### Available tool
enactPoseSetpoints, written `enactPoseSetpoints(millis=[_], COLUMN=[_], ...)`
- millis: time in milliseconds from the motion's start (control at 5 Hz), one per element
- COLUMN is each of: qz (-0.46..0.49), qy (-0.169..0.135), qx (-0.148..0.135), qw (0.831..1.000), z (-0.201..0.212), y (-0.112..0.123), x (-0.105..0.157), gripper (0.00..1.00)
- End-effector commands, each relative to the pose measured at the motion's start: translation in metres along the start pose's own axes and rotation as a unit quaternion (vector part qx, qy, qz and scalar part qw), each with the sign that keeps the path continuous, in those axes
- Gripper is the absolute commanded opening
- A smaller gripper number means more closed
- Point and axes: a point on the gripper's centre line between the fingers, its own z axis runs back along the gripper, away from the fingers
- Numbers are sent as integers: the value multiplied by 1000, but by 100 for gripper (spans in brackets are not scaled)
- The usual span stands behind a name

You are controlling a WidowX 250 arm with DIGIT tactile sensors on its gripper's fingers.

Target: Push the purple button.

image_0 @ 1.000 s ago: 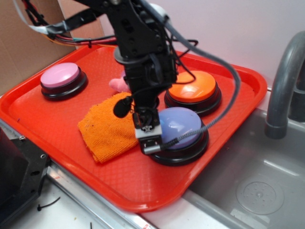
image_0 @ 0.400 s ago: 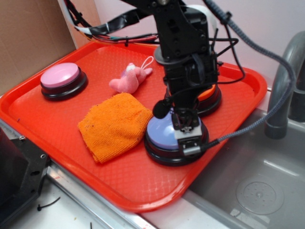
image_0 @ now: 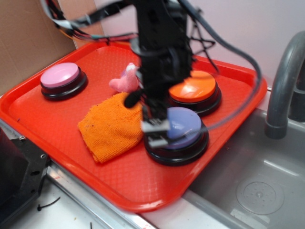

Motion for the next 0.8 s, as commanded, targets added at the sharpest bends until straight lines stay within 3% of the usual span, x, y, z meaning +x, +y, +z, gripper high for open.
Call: enactPoseSetpoints(millis=[0,200,400,600], qz=[20,34,75,88], qy=[-29,-26,-23,-32], qx=[11,12,35,26], qw=[999,999,996,995], z=[38,49,58,68], y=[-1,2,4,7], x=[-15,-23,-30,-38], gripper=[100,100,100,100])
